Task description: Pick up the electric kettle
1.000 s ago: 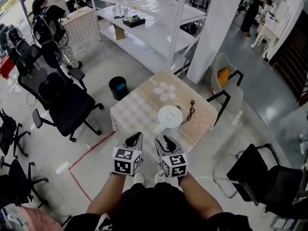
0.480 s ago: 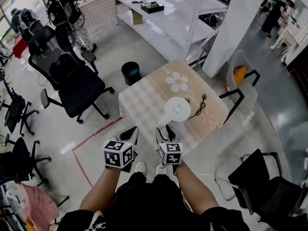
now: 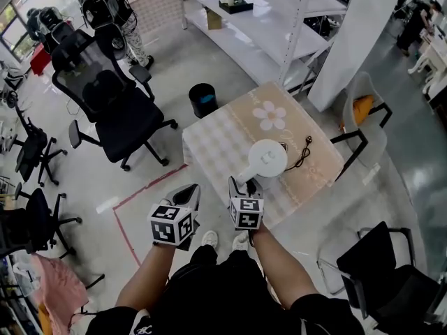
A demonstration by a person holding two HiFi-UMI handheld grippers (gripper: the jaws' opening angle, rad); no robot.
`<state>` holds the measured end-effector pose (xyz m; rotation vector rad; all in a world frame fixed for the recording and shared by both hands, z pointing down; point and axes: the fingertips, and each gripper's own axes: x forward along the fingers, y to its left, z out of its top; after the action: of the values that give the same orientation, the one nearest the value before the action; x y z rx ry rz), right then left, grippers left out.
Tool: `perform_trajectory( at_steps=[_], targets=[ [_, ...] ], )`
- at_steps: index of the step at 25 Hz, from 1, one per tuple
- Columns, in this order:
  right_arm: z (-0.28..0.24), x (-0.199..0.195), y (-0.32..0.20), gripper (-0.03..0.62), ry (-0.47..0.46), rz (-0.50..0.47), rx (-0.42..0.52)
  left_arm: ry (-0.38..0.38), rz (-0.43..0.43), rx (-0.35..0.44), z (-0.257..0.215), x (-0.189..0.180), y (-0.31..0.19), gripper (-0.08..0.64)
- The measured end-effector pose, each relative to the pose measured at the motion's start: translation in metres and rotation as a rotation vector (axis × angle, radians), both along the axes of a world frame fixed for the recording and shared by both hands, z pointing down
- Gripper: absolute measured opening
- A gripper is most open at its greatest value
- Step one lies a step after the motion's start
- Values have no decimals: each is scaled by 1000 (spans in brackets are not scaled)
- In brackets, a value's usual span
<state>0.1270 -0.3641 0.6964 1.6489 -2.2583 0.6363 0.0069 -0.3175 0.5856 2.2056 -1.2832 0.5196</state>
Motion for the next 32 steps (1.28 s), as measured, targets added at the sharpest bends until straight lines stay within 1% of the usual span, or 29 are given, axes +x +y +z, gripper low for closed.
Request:
perform_trajectory(
  at_steps=[5, 8, 15, 21, 28, 32],
  targets=[
    [4, -4, -11, 173, 52, -33, 25, -21, 3, 7, 1, -2, 1, 1],
    [3, -5, -15, 141, 67, -22, 55, -26, 11, 4, 2, -1, 1, 2],
    [-1, -6, -19, 140, 100, -46, 86, -55, 35, 0, 5, 1, 2, 2],
    [-24, 0, -25, 140, 80, -26, 140, -56, 38, 2, 5, 0, 0, 2],
    [-46, -5, -22, 141, 107, -61, 180, -46, 54, 23, -1, 8, -4, 2],
    [-63, -8, -21, 141, 148, -92, 203, -32, 58, 42, -6, 12, -8, 2]
  ],
)
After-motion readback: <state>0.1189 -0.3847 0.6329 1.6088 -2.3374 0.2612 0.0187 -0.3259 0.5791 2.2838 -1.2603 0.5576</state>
